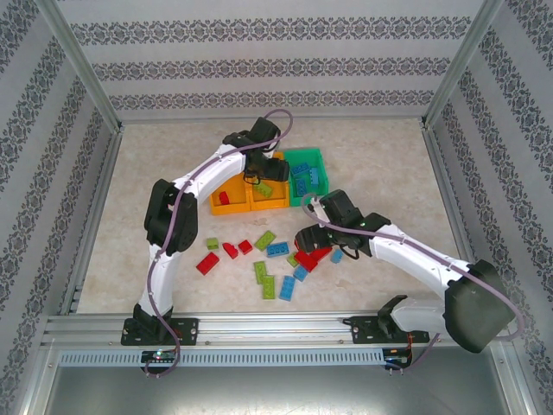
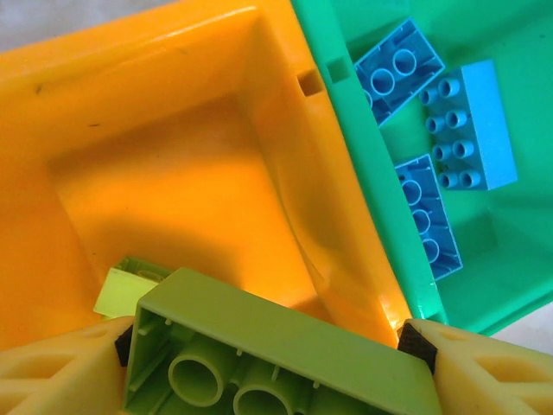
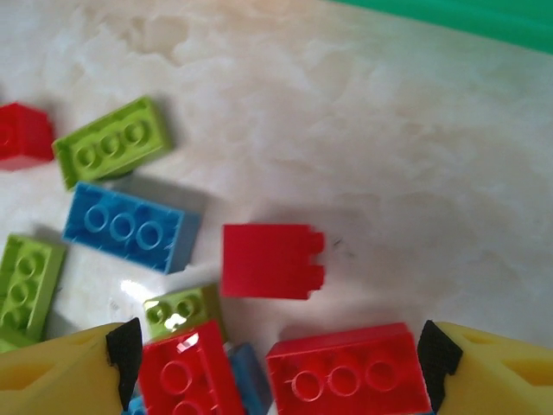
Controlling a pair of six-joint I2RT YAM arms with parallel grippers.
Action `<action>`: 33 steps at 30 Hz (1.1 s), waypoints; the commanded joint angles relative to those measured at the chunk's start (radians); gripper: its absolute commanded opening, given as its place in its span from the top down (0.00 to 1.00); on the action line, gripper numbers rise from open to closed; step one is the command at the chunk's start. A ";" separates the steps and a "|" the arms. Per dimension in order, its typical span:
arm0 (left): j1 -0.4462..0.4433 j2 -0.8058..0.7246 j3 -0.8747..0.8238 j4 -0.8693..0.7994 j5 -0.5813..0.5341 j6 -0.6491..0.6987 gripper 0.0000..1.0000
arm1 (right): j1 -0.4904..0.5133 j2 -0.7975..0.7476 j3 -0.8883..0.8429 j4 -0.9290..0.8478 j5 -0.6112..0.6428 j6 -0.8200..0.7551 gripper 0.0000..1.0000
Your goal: Sort the legos into containers by color
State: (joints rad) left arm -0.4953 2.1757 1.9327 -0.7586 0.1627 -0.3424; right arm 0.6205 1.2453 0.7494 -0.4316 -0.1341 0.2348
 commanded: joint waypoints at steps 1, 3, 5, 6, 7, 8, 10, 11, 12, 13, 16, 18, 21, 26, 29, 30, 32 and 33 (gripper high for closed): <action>0.009 0.000 0.029 -0.048 0.028 -0.019 0.21 | 0.043 0.004 0.002 -0.066 -0.020 -0.016 0.16; 0.009 -0.004 0.027 -0.048 0.033 -0.028 0.20 | 0.070 0.026 0.008 -0.084 -0.010 -0.009 0.16; 0.009 -0.006 0.025 -0.048 0.031 -0.034 0.19 | 0.097 0.050 0.013 -0.087 -0.003 0.000 0.17; 0.008 -0.006 0.025 -0.049 0.026 -0.038 0.18 | 0.110 0.061 0.015 -0.086 0.005 0.004 0.17; 0.009 -0.005 0.024 -0.052 0.026 -0.040 0.18 | 0.122 0.074 0.020 -0.091 0.017 0.007 0.17; 0.009 -0.008 0.022 -0.053 0.024 -0.042 0.17 | 0.132 0.087 0.027 -0.095 0.032 0.010 0.17; 0.009 -0.015 0.016 -0.047 0.026 -0.046 0.17 | 0.144 0.112 0.040 -0.105 0.054 0.015 0.18; 0.009 -0.020 0.010 -0.041 0.027 -0.049 0.16 | 0.148 0.126 0.047 -0.109 0.062 0.017 0.19; 0.009 -0.028 0.006 -0.036 0.030 -0.053 0.16 | 0.150 0.136 0.054 -0.114 0.070 0.018 0.19; 0.009 -0.038 0.001 -0.032 0.031 -0.054 0.15 | 0.154 0.149 0.060 -0.117 0.076 0.020 0.20; 0.009 -0.074 -0.016 -0.020 0.027 -0.058 0.13 | 0.167 0.169 0.070 -0.126 0.075 0.012 0.21; 0.008 -0.103 -0.028 -0.015 0.021 -0.060 0.12 | 0.175 0.179 0.077 -0.134 0.077 0.009 0.21; 0.010 -0.144 -0.050 -0.005 0.010 -0.064 0.11 | 0.182 0.197 0.087 -0.137 0.084 0.007 0.25; 0.023 -0.228 -0.132 0.023 -0.013 -0.082 0.09 | 0.201 0.240 0.116 -0.165 0.086 -0.006 0.34; 0.055 -0.294 -0.210 0.057 -0.012 -0.106 0.08 | 0.209 0.253 0.134 -0.186 0.108 -0.014 0.45; 0.070 -0.317 -0.236 0.067 -0.012 -0.113 0.08 | 0.210 0.251 0.135 -0.187 0.115 -0.018 0.49; 0.097 -0.362 -0.286 0.080 -0.016 -0.120 0.08 | 0.211 0.235 0.136 -0.185 0.124 -0.019 0.54; 0.110 -0.388 -0.310 0.084 -0.022 -0.119 0.08 | 0.211 0.221 0.137 -0.179 0.124 -0.019 0.56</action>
State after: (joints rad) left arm -0.4301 1.8462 1.6764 -0.7078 0.1711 -0.4313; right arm 0.8211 1.4921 0.8593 -0.5861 -0.0460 0.2276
